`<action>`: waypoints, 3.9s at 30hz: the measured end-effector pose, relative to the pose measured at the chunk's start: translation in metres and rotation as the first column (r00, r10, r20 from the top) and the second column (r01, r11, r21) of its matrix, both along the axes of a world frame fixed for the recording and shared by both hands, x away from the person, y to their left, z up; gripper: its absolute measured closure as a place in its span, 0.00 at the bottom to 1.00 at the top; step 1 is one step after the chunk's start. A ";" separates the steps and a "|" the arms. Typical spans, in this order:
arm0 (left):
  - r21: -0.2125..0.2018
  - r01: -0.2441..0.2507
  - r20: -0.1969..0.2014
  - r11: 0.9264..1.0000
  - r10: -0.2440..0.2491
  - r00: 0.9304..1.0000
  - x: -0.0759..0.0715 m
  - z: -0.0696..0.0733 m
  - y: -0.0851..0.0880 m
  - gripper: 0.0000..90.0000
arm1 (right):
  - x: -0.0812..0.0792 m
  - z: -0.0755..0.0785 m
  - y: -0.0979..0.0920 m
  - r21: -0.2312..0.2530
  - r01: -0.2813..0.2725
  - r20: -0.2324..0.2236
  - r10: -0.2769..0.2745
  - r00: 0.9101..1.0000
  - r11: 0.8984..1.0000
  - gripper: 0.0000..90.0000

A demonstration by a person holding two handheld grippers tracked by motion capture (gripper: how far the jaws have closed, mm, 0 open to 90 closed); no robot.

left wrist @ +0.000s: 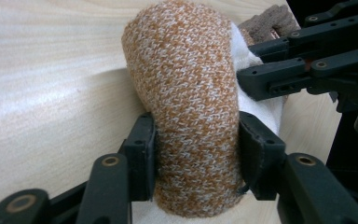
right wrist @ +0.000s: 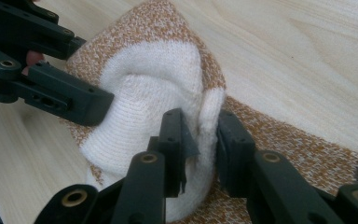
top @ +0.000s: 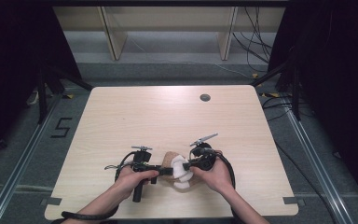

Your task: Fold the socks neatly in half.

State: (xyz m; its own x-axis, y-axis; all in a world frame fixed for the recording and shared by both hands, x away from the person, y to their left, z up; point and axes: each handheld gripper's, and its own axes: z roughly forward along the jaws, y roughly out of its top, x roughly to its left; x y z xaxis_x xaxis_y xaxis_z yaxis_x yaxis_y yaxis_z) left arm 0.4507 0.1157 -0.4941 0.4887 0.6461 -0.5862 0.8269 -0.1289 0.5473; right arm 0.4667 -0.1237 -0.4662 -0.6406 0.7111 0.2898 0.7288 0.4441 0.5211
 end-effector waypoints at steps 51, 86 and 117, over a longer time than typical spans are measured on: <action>0.494 0.037 0.226 0.868 -0.170 0.959 0.040 0.080 0.003 0.63 | 0.007 0.016 -0.016 -0.047 0.113 0.083 -0.109 0.991 0.992 0.84; 0.607 -0.023 0.302 0.794 -0.204 0.931 0.047 0.085 -0.020 0.63 | 0.009 0.004 -0.013 -0.068 0.099 0.124 -0.090 0.988 0.993 0.95; 0.684 -0.039 0.342 0.728 -0.273 0.899 0.044 0.089 -0.045 0.63 | 0.018 0.002 -0.007 -0.082 0.124 0.107 -0.115 0.988 0.989 0.96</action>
State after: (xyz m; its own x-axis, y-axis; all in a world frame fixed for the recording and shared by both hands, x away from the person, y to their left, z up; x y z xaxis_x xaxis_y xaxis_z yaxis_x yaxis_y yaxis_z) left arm 0.4950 0.0706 -0.4050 0.6697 0.7058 0.2312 0.5104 -0.6634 0.5472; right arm 0.4846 -0.1308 -0.4643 -0.5726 0.8040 0.1605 0.7247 0.4048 0.5576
